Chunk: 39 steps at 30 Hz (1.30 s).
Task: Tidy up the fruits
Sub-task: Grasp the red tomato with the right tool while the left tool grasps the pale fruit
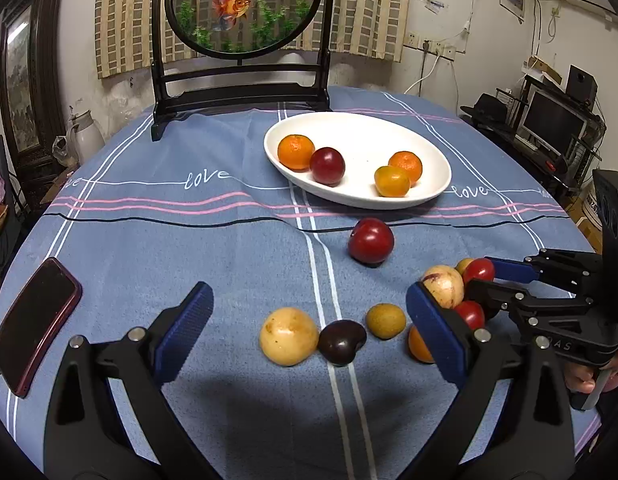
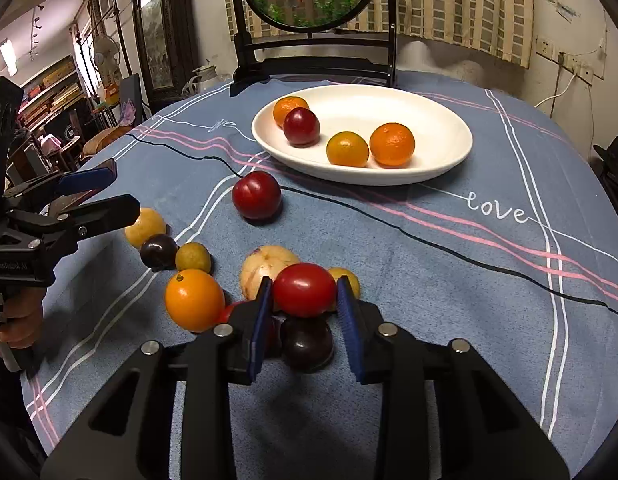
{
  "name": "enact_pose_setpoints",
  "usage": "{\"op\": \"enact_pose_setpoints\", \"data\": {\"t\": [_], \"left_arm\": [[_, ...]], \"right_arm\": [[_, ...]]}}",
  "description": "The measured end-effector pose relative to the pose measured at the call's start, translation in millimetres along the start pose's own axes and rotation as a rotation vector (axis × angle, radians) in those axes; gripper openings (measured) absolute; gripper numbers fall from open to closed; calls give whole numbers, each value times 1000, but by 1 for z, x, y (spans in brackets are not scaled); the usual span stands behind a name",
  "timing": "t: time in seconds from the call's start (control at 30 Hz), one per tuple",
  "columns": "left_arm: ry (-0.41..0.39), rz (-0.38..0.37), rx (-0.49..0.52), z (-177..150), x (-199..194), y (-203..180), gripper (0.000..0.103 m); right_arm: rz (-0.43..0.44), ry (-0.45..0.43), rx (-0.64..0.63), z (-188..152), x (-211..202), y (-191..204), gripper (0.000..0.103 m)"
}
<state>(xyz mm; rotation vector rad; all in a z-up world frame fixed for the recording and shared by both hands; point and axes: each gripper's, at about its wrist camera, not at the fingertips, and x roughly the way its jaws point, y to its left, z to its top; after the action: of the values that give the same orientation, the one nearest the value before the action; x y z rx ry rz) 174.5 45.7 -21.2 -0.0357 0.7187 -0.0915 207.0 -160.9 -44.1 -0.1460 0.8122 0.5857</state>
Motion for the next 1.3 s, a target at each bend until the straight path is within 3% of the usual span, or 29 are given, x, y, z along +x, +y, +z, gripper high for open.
{"op": "enact_pose_setpoints", "data": {"t": [0.2,0.3,0.43,0.6,0.83,0.9,1.07,1.3], "left_arm": [[-50,15,-3,3,-13,17,99],[-29,-24,-23,1,-12,38,98],[4,-87,25,-5,-10,40,95],[44,-113,53,-9,-2,34,75],[147,-144,13,-15,20,36,64],[162,-149,2,-16,24,37,56],[205,-236,-83,-18,33,46,38],[237,-285,-152,-20,40,52,38]], "right_arm": [[-11,-41,32,3,-9,-7,31],[-16,-41,53,3,-9,-10,31],[-21,-21,53,2,-6,-10,31],[-28,-21,52,2,-6,-10,31],[-31,-18,47,3,-6,-10,31],[-29,-18,43,3,-7,-9,31],[-32,-15,42,4,-6,-9,31],[-36,-16,39,2,-5,-9,31]]}}
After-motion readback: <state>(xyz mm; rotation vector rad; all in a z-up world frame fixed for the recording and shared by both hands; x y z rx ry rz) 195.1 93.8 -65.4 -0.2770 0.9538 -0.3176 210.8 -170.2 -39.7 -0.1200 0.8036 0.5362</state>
